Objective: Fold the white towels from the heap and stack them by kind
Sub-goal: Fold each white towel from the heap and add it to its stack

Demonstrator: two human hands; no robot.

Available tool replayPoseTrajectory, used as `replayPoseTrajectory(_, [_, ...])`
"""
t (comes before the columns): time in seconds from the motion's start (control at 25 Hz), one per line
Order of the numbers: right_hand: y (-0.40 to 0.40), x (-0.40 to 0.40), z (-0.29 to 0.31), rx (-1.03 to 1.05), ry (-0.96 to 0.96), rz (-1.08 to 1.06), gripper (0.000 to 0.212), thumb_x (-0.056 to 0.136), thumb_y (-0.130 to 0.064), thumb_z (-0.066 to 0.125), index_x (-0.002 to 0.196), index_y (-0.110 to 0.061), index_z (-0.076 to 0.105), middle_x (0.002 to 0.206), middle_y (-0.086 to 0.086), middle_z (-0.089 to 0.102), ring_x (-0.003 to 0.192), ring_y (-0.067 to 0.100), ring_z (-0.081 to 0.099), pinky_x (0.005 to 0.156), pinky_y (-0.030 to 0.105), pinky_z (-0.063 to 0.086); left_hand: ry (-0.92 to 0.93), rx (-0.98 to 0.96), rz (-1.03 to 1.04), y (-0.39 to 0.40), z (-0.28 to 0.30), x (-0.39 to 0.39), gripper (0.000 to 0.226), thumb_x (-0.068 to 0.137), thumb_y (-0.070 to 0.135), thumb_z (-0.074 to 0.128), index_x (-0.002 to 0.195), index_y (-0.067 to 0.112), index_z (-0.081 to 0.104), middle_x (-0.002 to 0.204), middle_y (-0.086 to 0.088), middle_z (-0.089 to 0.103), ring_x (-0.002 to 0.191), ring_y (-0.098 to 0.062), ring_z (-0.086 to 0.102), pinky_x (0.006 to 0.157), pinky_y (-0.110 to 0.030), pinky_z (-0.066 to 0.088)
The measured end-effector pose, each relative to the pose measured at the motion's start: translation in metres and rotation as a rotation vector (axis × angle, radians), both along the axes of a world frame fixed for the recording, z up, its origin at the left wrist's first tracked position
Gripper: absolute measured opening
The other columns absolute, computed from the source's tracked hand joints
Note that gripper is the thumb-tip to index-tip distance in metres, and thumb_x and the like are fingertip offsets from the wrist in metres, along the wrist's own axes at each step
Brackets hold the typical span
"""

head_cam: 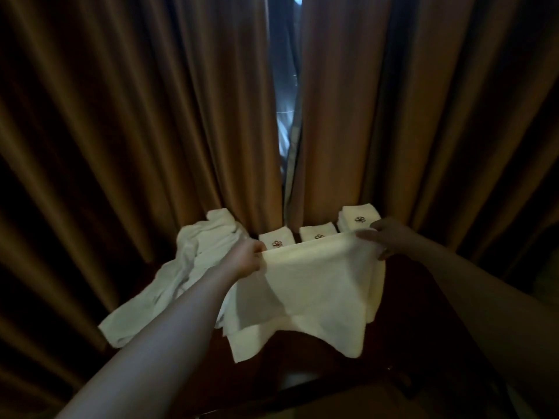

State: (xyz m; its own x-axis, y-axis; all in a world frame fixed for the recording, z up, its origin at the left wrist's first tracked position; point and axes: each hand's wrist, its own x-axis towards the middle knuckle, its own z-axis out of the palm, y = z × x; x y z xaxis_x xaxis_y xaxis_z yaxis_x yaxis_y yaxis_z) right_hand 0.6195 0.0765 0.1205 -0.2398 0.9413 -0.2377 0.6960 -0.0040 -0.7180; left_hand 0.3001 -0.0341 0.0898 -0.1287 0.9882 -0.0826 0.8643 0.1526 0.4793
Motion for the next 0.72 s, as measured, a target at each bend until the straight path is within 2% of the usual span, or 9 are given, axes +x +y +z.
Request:
replayPoseTrajectory(0.08, [0.008, 0.024, 0.003, 0.015, 0.064, 0.014, 0.038, 0.085, -0.034, 0.070, 0.100, 0.000, 0.065, 0.101, 0.014, 0.062, 0.078, 0.020, 0.063, 0.048, 0.024, 0.053, 0.076, 0.090, 0.040, 0.013, -0.001, 0.017, 0.026, 0.079, -0.002, 0.057, 0.076, 0.022, 0.066, 0.083, -0.003, 0.065, 0.080, -0.022, 0.063, 0.068, -0.033, 0.053])
replayPoseTrajectory(0.16, [0.020, 0.049, 0.007, 0.040, -0.014, 0.089, 0.030, 0.084, -0.028, 0.071, 0.092, 0.000, 0.065, 0.090, 0.011, 0.063, 0.072, 0.014, 0.061, 0.049, 0.019, 0.049, 0.018, 0.145, 0.150, 0.029, -0.003, 0.034, 0.025, 0.083, 0.003, 0.054, 0.073, 0.024, 0.065, 0.078, -0.003, 0.065, 0.076, -0.021, 0.062, 0.065, -0.030, 0.049])
replayPoseTrajectory(0.24, [0.036, 0.073, 0.006, 0.036, -0.120, 0.146, 0.026, 0.085, -0.026, 0.071, 0.092, -0.001, 0.067, 0.088, 0.010, 0.063, 0.072, 0.014, 0.061, 0.055, 0.020, 0.050, -0.030, 0.176, 0.273, 0.046, -0.003, 0.051, 0.023, 0.088, 0.007, 0.051, 0.082, 0.019, 0.069, 0.081, -0.004, 0.066, 0.077, -0.021, 0.061, 0.067, -0.031, 0.050])
replayPoseTrajectory(0.36, [0.068, 0.102, 0.000, 0.119, -0.274, 0.117, 0.032, 0.086, -0.036, 0.068, 0.075, -0.006, 0.065, 0.072, 0.006, 0.061, 0.064, 0.015, 0.059, 0.057, 0.027, 0.046, 0.050, 0.215, 0.307, 0.073, -0.003, 0.085, 0.024, 0.091, 0.010, 0.046, 0.090, 0.012, 0.070, 0.089, -0.007, 0.067, 0.084, -0.024, 0.061, 0.070, -0.032, 0.049])
replayPoseTrajectory(0.44, [0.088, 0.115, 0.000, 0.174, -0.261, 0.095, 0.040, 0.088, -0.043, 0.064, 0.066, -0.010, 0.058, 0.066, 0.005, 0.056, 0.065, 0.019, 0.057, 0.058, 0.028, 0.039, 0.096, 0.229, 0.321, 0.093, -0.005, 0.108, 0.023, 0.092, 0.012, 0.046, 0.093, 0.008, 0.068, 0.092, -0.008, 0.066, 0.085, -0.025, 0.061, 0.067, -0.030, 0.043])
replayPoseTrajectory(0.6, [0.118, 0.142, 0.011, 0.298, -0.237, 0.129, 0.045, 0.088, -0.047, 0.061, 0.065, -0.010, 0.051, 0.065, 0.004, 0.046, 0.061, 0.017, 0.046, 0.057, 0.030, 0.031, 0.153, 0.294, 0.410, 0.119, -0.005, 0.138, 0.024, 0.090, 0.006, 0.044, 0.091, 0.005, 0.067, 0.092, -0.012, 0.065, 0.083, -0.025, 0.058, 0.067, -0.033, 0.044])
replayPoseTrajectory(0.72, [0.138, 0.157, 0.008, 0.300, -0.222, 0.230, 0.040, 0.086, -0.045, 0.065, 0.070, -0.009, 0.057, 0.072, 0.008, 0.053, 0.068, 0.020, 0.052, 0.058, 0.031, 0.034, 0.269, 0.376, 0.414, 0.123, -0.005, 0.150, 0.021, 0.089, 0.002, 0.044, 0.086, 0.001, 0.065, 0.091, -0.016, 0.061, 0.087, -0.032, 0.054, 0.078, -0.038, 0.041])
